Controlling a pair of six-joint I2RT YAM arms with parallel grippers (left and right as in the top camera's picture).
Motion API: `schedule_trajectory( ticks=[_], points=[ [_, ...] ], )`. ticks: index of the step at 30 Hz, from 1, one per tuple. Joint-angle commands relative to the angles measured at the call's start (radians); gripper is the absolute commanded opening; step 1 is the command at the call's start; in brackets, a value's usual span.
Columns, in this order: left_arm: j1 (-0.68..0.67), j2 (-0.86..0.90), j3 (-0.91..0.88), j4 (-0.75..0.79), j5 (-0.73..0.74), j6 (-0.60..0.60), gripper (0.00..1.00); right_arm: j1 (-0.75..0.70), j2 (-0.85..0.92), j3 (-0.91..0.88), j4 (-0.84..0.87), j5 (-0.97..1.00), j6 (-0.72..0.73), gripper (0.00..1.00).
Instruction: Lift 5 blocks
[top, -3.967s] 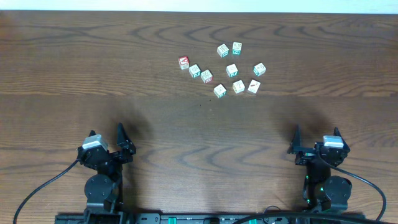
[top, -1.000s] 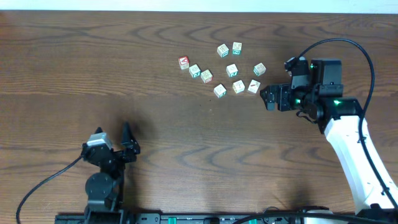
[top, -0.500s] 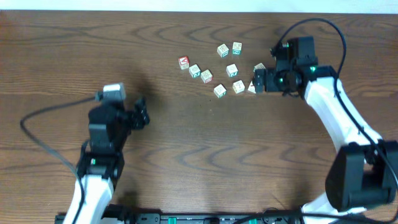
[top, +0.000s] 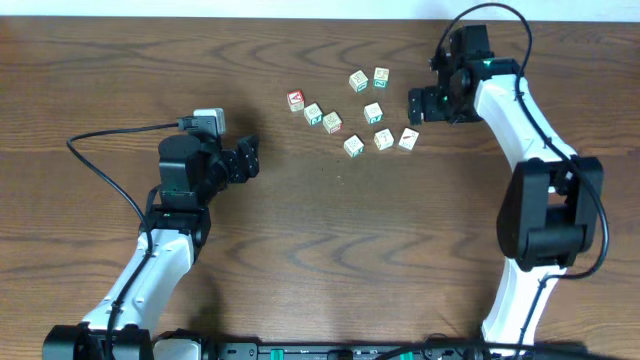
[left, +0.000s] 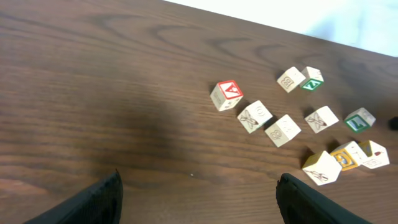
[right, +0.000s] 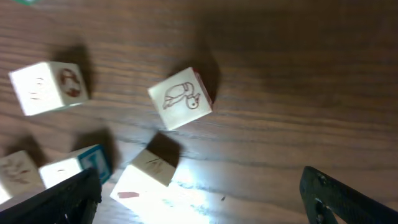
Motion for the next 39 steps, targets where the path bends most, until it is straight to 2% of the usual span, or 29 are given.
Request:
schedule_trajectory(
  ticks=[1, 8, 16, 20, 26, 30, 34, 39],
  points=[
    [0.004, 0.005, 0.013, 0.000, 0.027, -0.009, 0.79, -0.014, 0.008, 0.036, 0.003, -0.057, -0.043, 0.99],
    [0.004, 0.005, 0.010, -0.013, 0.027, -0.009, 0.79, -0.021, 0.014, 0.037, 0.019, -0.059, -0.043, 0.99],
    [0.004, 0.044, 0.010, -0.013, -0.056, -0.013, 0.79, -0.012, 0.070, 0.056, 0.051, -0.060, -0.043, 0.99],
    [-0.003, 0.113, 0.020, -0.013, -0.099, -0.034, 0.80, 0.000, 0.075, 0.064, 0.071, -0.058, -0.123, 0.92],
    [-0.036, 0.227, 0.072, -0.013, -0.120, -0.040, 0.79, 0.002, 0.103, 0.064, 0.116, -0.025, -0.159, 0.91],
    [-0.063, 0.278, 0.123, -0.013, -0.131, -0.040, 0.80, 0.013, 0.138, 0.065, 0.142, -0.026, -0.196, 0.83],
    [-0.088, 0.319, 0.174, -0.013, -0.135, -0.048, 0.79, 0.031, 0.192, 0.065, 0.153, -0.033, -0.269, 0.84],
    [-0.101, 0.343, 0.214, -0.013, -0.161, -0.059, 0.80, 0.050, 0.254, 0.066, 0.184, -0.036, -0.296, 0.79]
  ],
)
